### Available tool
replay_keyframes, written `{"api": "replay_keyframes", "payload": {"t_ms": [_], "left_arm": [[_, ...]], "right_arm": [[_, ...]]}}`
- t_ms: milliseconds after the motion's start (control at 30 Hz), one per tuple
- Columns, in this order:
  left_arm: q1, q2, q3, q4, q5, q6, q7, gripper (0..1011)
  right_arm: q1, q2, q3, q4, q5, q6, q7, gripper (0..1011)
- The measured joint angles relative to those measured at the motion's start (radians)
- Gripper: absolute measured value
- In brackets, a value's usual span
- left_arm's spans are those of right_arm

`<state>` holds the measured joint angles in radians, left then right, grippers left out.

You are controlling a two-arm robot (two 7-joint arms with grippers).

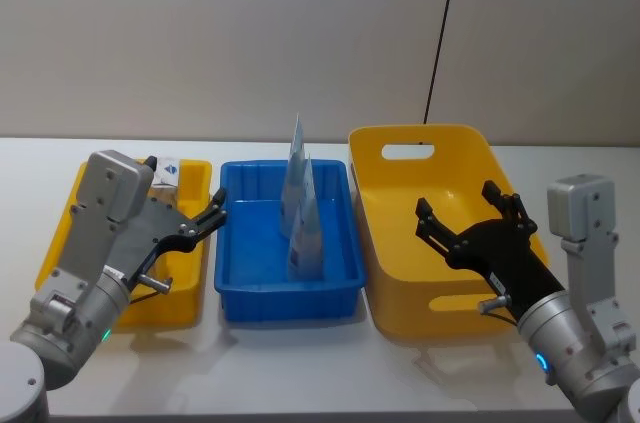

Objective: Bimanual collaborative sorting of washing and personal care products

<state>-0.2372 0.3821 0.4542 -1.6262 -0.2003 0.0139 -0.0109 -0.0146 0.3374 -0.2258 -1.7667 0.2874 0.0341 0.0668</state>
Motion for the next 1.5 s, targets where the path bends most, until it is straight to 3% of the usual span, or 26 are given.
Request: {"api": "replay_keyframes", "payload": {"t_ms": [1500], "left_arm": [[0.0, 0.0, 0.0, 0.0, 0.0, 0.0, 0.0, 1001]], "right_arm": [[0.0, 0.0, 0.0, 0.0, 0.0, 0.0, 0.0, 1003]]}}
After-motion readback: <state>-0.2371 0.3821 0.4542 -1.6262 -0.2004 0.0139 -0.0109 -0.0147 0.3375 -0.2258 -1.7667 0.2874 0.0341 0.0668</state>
